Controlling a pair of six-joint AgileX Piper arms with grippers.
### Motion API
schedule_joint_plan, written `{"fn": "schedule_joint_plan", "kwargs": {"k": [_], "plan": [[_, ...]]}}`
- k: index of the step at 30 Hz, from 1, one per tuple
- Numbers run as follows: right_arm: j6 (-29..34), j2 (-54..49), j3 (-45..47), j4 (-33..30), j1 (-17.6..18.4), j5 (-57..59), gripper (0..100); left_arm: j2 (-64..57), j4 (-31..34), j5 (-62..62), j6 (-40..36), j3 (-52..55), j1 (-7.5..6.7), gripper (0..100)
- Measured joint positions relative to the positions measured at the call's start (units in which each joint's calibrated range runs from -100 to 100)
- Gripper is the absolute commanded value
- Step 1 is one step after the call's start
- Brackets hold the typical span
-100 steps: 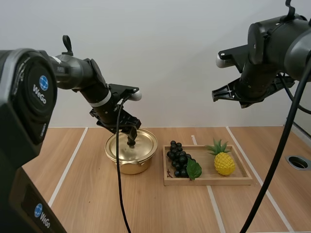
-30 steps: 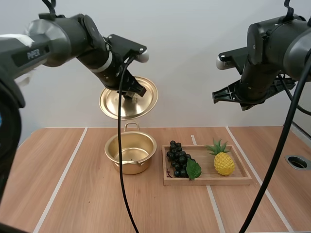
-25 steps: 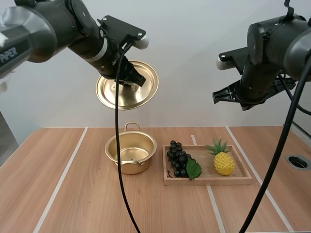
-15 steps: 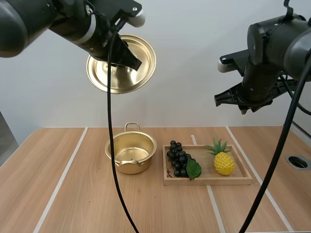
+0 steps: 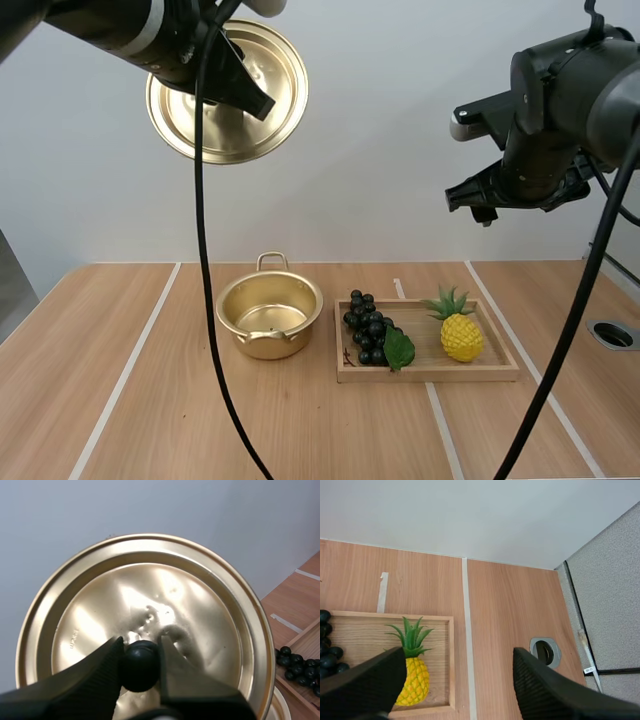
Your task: Open the pot, put the pineapple inside, and close it
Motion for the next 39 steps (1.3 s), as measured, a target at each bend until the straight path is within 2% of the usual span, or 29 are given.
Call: {"fn": "schedule_joint_plan", "kwargs": {"k": [9,18,39], "plan": [[3.97,0.80,0.05,1.20,0.00,5.01,100,-0.36,0.51,0.62,0.00,0.00,0.00,0],[2.48,8.97,5.27,8.71,0.00,6.46,100,-0.36,0.51,2.44,0.00,0.00,0.00,0],[0.19,27.58,8.58,10.89,0.00,-0.84,100,-0.36,0.51,3.98,0.00,0.00,0.00,0]]}}
